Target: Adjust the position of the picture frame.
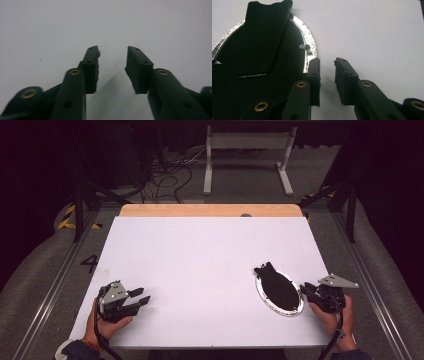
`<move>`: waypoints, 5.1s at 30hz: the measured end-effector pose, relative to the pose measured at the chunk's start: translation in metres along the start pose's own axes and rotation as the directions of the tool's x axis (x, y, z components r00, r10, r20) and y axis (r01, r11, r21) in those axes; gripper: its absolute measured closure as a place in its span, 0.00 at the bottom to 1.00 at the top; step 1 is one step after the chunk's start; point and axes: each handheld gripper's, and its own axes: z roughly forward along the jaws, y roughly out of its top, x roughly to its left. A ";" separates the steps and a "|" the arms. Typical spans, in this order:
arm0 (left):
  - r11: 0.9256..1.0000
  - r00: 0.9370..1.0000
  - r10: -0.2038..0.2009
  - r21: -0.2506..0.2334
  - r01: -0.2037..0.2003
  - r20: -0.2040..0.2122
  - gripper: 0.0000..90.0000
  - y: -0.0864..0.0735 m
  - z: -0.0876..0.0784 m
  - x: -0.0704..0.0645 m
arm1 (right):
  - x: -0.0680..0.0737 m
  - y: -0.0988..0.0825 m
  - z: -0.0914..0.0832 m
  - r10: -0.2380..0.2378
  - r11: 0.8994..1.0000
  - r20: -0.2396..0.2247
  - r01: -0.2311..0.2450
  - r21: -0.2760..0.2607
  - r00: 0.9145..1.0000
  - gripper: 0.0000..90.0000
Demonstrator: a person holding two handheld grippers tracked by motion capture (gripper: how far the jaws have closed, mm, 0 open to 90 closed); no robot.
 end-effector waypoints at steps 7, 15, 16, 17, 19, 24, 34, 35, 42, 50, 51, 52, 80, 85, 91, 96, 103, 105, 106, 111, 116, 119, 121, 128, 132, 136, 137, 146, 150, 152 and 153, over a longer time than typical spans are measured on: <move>0.999 1.000 0.024 0.024 -0.024 0.009 0.88 0.000 0.001 0.000 | -0.007 0.000 0.001 0.031 0.999 0.016 -0.031 0.033 0.999 0.83; 0.999 0.999 0.031 0.022 -0.032 0.024 0.92 0.005 0.004 0.000 | -0.003 0.005 0.008 0.025 0.999 -0.008 -0.024 0.042 1.000 0.90; 1.000 0.999 0.015 0.016 -0.016 0.029 0.92 0.007 0.005 0.000 | -0.003 0.005 0.009 0.034 0.999 -0.010 -0.033 0.040 0.999 0.90; 1.000 0.999 0.015 0.010 -0.016 0.038 0.92 0.010 0.007 0.001 | -0.003 0.005 0.009 0.034 0.999 -0.009 -0.034 0.039 0.999 0.90; 0.999 0.999 0.026 0.017 -0.027 0.047 0.93 0.016 0.014 0.000 | -0.002 0.007 0.009 0.025 0.998 -0.004 -0.024 0.053 1.000 0.90; 0.996 0.992 0.084 0.005 -0.085 0.096 0.97 0.048 0.042 -0.008 | 0.000 0.004 -0.004 -0.004 0.999 0.015 0.004 0.045 1.000 0.91; 0.994 0.984 0.108 -0.028 -0.105 0.140 0.97 0.071 0.063 -0.015 | 0.010 -0.014 -0.016 -0.038 0.998 -0.028 0.040 0.053 0.999 0.98; 0.995 0.984 0.102 -0.028 -0.099 0.145 0.97 0.070 0.063 -0.014 | 0.009 -0.014 -0.016 -0.029 0.998 -0.042 0.031 0.047 0.999 0.99; 0.994 0.985 0.108 -0.018 -0.106 0.138 0.95 0.066 0.061 -0.015 | 0.002 -0.007 -0.008 -0.019 0.998 -0.014 0.019 0.054 1.000 0.97; 0.992 0.981 0.117 0.020 -0.121 0.153 0.95 0.057 0.064 -0.021 | 0.000 0.000 0.001 -0.016 0.998 -0.067 0.020 0.060 0.998 1.00; 0.991 0.980 0.123 0.025 -0.128 0.155 0.95 0.058 0.065 -0.022 | -0.002 0.001 0.002 -0.012 0.998 -0.076 0.016 0.055 0.997 1.00; 0.991 0.980 0.125 0.028 -0.130 0.155 0.95 0.058 0.066 -0.023 | -0.004 0.001 0.005 -0.012 0.999 -0.089 0.017 0.050 0.996 1.00; 0.988 0.973 0.130 0.061 -0.144 0.192 0.94 0.063 0.082 -0.028 | 0.025 0.046 0.057 -0.088 0.994 -0.145 0.097 0.055 0.986 1.00; 0.987 0.970 0.134 0.064 -0.150 0.204 0.94 0.066 0.089 -0.030 | 0.038 0.052 0.064 -0.126 0.990 -0.137 0.134 0.051 0.983 1.00; 0.984 0.962 0.155 0.050 -0.170 0.224 0.94 0.081 0.104 -0.039 | 0.051 0.058 0.072 -0.150 0.986 -0.177 0.160 0.045 0.973 1.00; 0.984 0.957 0.168 0.024 -0.179 0.238 0.94 0.097 0.116 -0.045 | 0.068 0.062 0.075 -0.206 0.976 -0.182 0.215 0.032 0.961 1.00; 0.981 0.952 0.182 0.016 -0.191 0.246 0.95 0.110 0.132 -0.053 | 0.063 0.051 0.034 -0.227 0.973 -0.185 0.229 -0.011 0.956 1.00; 0.981 0.951 0.182 0.015 -0.191 0.249 0.95 0.113 0.135 -0.054 | 0.063 0.046 0.028 -0.224 0.974 -0.186 0.228 -0.005 0.957 1.00; 0.981 0.950 0.183 0.014 -0.193 0.251 0.95 0.116 0.139 -0.056 | 0.062 0.038 0.020 -0.221 0.974 -0.193 0.226 0.002 0.956 1.00; 0.979 0.945 0.195 0.004 -0.203 0.261 0.96 0.127 0.152 -0.066 | 0.058 0.005 -0.010 -0.186 0.980 -0.185 0.195 0.032 0.965 1.00; 0.975 0.935 0.215 -0.003 -0.223 0.281 0.98 0.144 0.173 -0.077 | 0.063 -0.017 -0.035 -0.172 0.984 -0.199 0.180 0.020 0.965 1.00; 0.974 0.934 0.218 0.001 -0.227 0.284 0.99 0.154 0.184 -0.081 | 0.077 -0.024 -0.040 -0.218 0.973 -0.242 0.230 0.023 0.945 1.00; 0.972 0.933 0.220 0.010 -0.233 0.285 1.00 0.160 0.191 -0.083 | 0.085 -0.025 -0.040 -0.247 0.964 -0.265 0.264 0.027 0.932 1.00; 0.968 0.929 0.226 0.043 -0.249 0.292 1.00 0.171 0.215 -0.092 | 0.094 -0.030 -0.042 -0.258 0.954 -0.344 0.294 0.057 0.903 1.00; 0.968 0.930 0.225 0.046 -0.248 0.292 0.99 0.178 0.225 -0.099 | 0.097 -0.035 -0.044 -0.267 0.954 -0.332 0.298 0.046 0.905 1.00; 0.956 0.929 0.253 0.075 -0.283 0.271 1.00 0.178 0.234 -0.107 | 0.095 -0.035 -0.042 -0.277 0.953 -0.319 0.303 0.033 0.906 1.00; 0.959 0.933 0.239 0.084 -0.270 0.268 1.00 0.178 0.237 -0.107 | 0.095 -0.035 -0.042 -0.277 0.953 -0.312 0.301 0.031 0.909 1.00; 0.957 0.932 0.235 0.103 -0.271 0.275 1.00 0.178 0.243 -0.103 | 0.097 -0.035 -0.040 -0.313 0.944 -0.280 0.328 0.008 0.907 1.00; 0.953 0.919 0.228 0.120 -0.279 0.320 1.00 0.177 0.239 -0.096 | 0.100 -0.035 -0.040 -0.321 0.942 -0.271 0.335 0.004 0.907 1.00; 0.953 0.915 0.215 0.133 -0.274 0.341 1.00 0.175 0.235 -0.092 | 0.096 -0.035 -0.038 -0.296 0.951 -0.282 0.309 -0.002 0.913 1.00; 0.954 0.915 0.209 0.136 -0.269 0.345 1.00 0.174 0.233 -0.091 | 0.096 -0.035 -0.037 -0.295 0.952 -0.277 0.307 -0.002 0.915 1.00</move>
